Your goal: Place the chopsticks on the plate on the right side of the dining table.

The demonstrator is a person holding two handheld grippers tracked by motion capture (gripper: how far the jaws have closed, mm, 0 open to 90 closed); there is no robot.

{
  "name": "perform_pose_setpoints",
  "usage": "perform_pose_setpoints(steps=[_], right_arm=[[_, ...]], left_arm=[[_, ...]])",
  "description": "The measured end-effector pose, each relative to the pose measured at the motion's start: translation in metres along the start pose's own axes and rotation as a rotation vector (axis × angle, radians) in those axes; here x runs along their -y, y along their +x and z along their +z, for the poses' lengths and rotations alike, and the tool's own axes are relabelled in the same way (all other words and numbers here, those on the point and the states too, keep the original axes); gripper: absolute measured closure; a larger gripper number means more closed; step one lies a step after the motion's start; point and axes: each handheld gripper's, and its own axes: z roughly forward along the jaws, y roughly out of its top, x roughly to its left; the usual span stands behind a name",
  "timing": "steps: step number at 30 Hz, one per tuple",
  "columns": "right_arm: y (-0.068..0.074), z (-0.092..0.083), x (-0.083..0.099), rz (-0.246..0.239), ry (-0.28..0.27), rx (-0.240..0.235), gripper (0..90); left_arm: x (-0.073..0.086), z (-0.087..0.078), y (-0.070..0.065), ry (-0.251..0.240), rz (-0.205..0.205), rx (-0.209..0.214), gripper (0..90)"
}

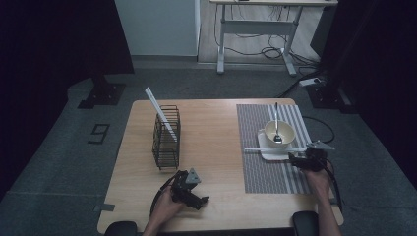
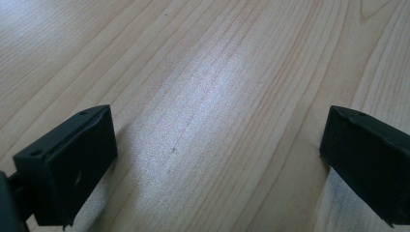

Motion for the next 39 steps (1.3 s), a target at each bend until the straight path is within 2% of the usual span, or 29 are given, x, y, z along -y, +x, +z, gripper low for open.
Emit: perform_pose_setpoints(steps=[1, 4, 8, 12, 26, 29, 35, 39], right_arm=[[0.0, 0.0, 0.0, 0.0, 0.0, 0.0, 4.2], [0.002, -0.005, -0.004, -0.034, -0.005, 0.015, 0.2], [0.008, -0.013, -0.009, -0.09, 0.014, 0.017, 0.0], [0.017, -0.025, -0.015, -0.14, 0.043, -0.021, 0.0], [0.033, -0.069, -0.031, -0.204, 0.077, -0.097, 0.0], [0.039, -0.08, -0.033, -0.215, 0.086, -0.124, 0.0], [0.051, -0.099, -0.035, -0.198, 0.109, -0.184, 0.0], [0.062, -0.106, -0.038, -0.223, 0.128, -0.219, 0.0]], left_arm=[[0.0, 0.0, 0.0, 0.0, 0.0, 0.0, 0.0], [0.0, 0.0, 0.0, 0.0, 0.0, 0.0, 0.0], [0.0, 0.0, 0.0, 0.0, -0.001, 0.0, 0.0], [0.0, 0.0, 0.0, 0.0, -0.002, 0.0, 0.0], [0.001, -0.001, 0.0, 0.001, -0.008, -0.007, 0.0], [0.001, -0.001, 0.0, 0.001, -0.011, -0.009, 0.0], [0.001, -0.001, 0.0, 0.001, -0.011, -0.009, 0.0], [0.001, -0.001, 0.0, 0.001, -0.012, -0.009, 0.0]])
